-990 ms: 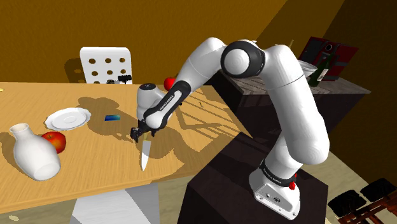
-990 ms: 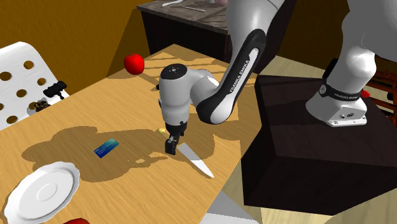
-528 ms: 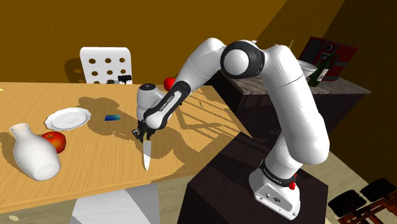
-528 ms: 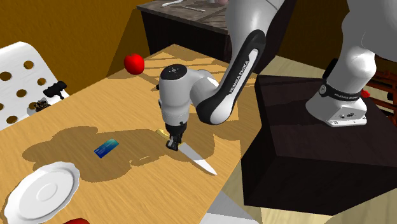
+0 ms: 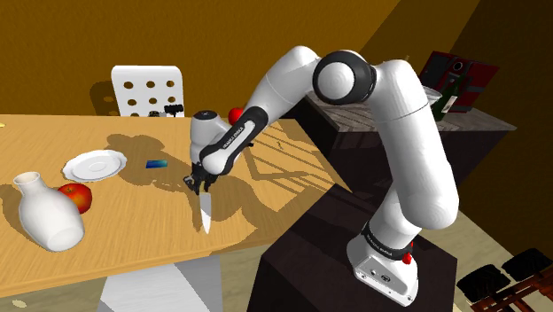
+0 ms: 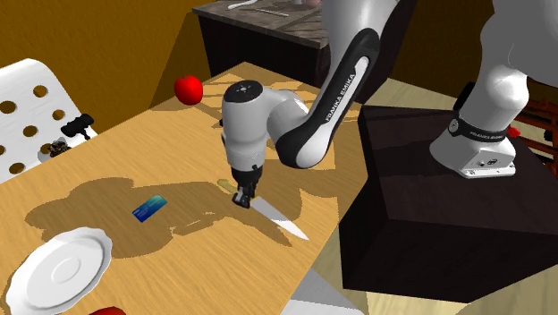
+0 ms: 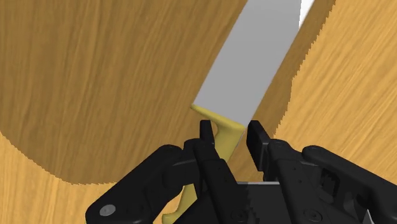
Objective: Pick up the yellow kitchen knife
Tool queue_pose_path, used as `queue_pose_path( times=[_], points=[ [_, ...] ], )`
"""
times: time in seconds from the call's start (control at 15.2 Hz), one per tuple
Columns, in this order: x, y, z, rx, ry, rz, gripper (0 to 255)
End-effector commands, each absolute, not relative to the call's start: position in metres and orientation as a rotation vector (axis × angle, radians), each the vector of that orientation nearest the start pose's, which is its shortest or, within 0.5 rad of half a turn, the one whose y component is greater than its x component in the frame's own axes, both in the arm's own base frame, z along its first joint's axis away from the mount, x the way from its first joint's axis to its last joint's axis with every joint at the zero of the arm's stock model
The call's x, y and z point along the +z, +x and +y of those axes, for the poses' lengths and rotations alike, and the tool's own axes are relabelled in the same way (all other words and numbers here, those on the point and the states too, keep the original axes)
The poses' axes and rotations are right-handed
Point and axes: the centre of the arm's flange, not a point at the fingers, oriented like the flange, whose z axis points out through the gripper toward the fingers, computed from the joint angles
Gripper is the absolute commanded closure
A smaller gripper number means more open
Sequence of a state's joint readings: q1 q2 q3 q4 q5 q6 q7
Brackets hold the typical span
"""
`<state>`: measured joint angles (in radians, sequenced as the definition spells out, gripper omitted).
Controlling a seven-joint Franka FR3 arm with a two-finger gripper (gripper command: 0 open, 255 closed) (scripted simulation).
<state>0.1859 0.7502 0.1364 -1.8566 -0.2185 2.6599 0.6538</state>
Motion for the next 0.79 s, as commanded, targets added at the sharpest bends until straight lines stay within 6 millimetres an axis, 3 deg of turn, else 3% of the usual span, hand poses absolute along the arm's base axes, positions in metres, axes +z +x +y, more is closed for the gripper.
queue_pose_path(
  times=[0.0,0.59,0.73],
  points=[
    [0.132,0.604,0.204,-0.102,-3.110,0.281,255],
    [0.179,0.604,0.204,-0.102,-3.110,0.281,255],
    [0.180,0.604,0.204,-0.102,-3.110,0.281,255]
  ],
)
